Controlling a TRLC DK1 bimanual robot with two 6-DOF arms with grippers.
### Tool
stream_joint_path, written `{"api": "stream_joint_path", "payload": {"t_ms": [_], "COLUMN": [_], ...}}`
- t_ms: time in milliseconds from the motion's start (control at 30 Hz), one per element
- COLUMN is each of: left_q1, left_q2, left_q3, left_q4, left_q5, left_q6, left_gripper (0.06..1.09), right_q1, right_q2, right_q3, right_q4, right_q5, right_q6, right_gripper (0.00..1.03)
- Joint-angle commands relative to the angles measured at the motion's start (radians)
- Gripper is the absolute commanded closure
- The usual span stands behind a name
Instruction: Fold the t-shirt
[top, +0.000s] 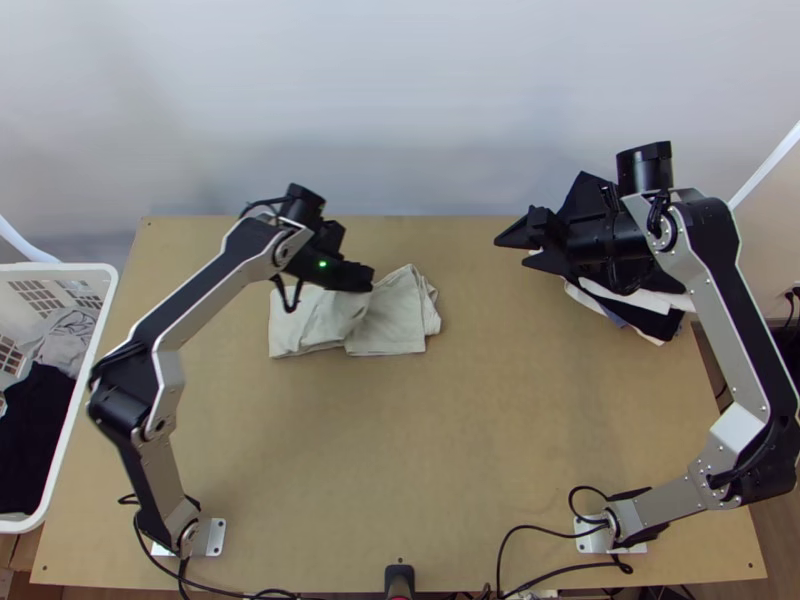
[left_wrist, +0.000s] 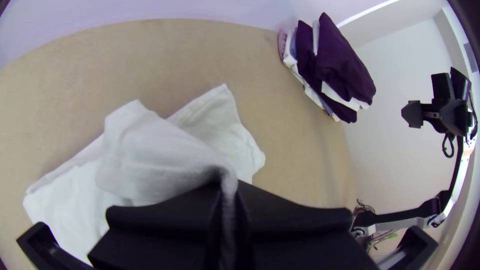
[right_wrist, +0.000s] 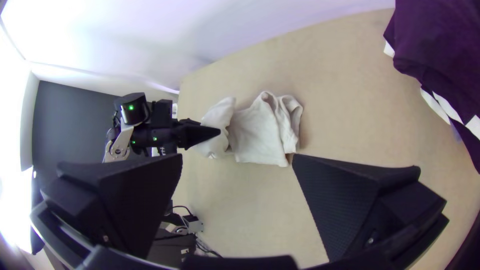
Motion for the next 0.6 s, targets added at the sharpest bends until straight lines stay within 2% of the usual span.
{"api": "stream_joint_path", "payload": {"t_ms": [0,100,133,167,233,267,567], "left_q1": [-0.027,-0.044,-0.050,-0.059,-0.079,-0.087,-0.102], "left_q2": [0.070,0.129,0.145,0.160,0.186,0.199,0.175], "left_q3": [0.083,0.159,0.178,0.203,0.249,0.278,0.432], "left_q4": [-0.024,-0.056,-0.058,-0.065,-0.078,-0.082,-0.065], "left_q5": [-0.006,-0.020,-0.025,-0.025,-0.025,-0.025,-0.025], "left_q6": [-0.022,-0.022,-0.023,-0.023,-0.019,-0.010,-0.020], "left_gripper": [1.05,1.04,0.99,0.83,0.27,0.08,0.09], "right_q1": [-0.001,0.001,0.001,0.001,0.001,0.002,0.044], "right_q2": [-0.032,-0.038,-0.038,-0.038,-0.038,-0.038,0.003], "right_q3": [-0.027,-0.039,-0.046,-0.052,-0.072,-0.085,-0.248], "right_q4": [0.002,0.002,0.002,0.002,0.002,0.007,0.146], "right_q5": [0.012,0.013,0.015,0.015,0.018,0.024,0.067], "right_q6": [-0.016,-0.017,-0.019,-0.019,-0.025,-0.029,-0.031], "right_gripper": [0.03,0.03,0.03,0.03,0.03,0.03,0.03]}}
